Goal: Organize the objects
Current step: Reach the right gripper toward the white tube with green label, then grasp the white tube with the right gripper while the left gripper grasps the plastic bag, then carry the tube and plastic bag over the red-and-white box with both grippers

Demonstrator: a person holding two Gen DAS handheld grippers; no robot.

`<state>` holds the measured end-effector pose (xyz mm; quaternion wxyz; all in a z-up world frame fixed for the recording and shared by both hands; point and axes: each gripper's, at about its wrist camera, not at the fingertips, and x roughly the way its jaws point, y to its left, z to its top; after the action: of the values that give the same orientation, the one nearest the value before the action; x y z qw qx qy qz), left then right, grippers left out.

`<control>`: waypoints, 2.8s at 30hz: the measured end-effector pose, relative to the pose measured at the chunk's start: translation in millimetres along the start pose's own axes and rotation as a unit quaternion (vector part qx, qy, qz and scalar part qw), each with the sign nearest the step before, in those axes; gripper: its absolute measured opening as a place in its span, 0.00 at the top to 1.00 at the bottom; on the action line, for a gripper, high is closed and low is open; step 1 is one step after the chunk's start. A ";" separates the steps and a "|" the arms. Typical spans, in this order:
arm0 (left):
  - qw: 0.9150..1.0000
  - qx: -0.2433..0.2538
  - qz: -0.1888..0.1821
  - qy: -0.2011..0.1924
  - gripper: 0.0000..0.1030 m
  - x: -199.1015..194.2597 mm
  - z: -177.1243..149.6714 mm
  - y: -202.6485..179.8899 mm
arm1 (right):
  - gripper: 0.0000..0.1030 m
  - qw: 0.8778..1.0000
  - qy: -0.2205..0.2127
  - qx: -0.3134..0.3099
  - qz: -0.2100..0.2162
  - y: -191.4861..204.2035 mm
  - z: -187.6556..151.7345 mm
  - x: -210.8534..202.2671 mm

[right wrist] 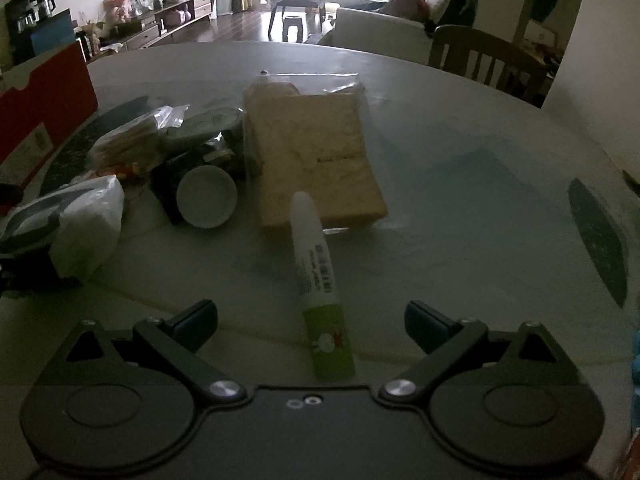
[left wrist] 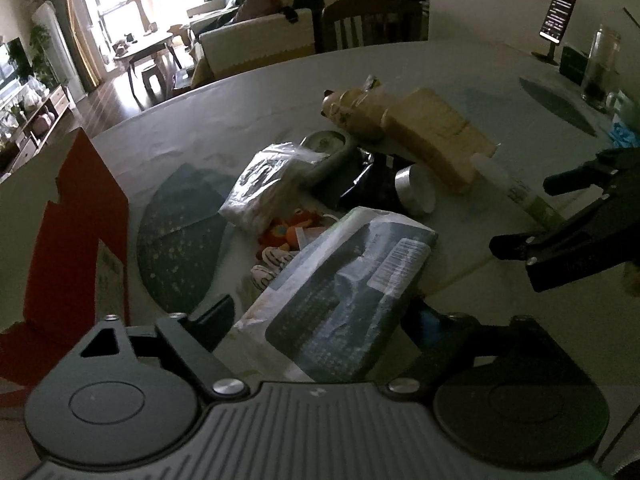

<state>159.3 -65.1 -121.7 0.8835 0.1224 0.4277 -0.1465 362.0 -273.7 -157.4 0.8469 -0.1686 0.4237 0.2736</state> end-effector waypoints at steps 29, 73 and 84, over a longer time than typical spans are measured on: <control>0.997 -0.078 0.007 -0.014 0.82 -39.1 -18.3 11.8 | 0.84 0.999 0.020 0.033 0.027 -3.1 -6.6 -18.4; 0.980 -0.133 -0.045 -0.141 0.92 -161.4 -23.1 210.3 | 0.84 0.991 -0.028 -0.024 0.132 233.0 126.5 -114.9; 0.980 -0.152 0.024 -0.128 0.92 -155.5 -28.3 286.0 | 0.84 0.990 -0.005 -0.033 0.138 297.4 172.0 -73.9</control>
<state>151.0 233.8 10.4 0.9424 -0.0224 0.3256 -0.0729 253.0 27.6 -13.0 0.7971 -0.1353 0.4297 0.4022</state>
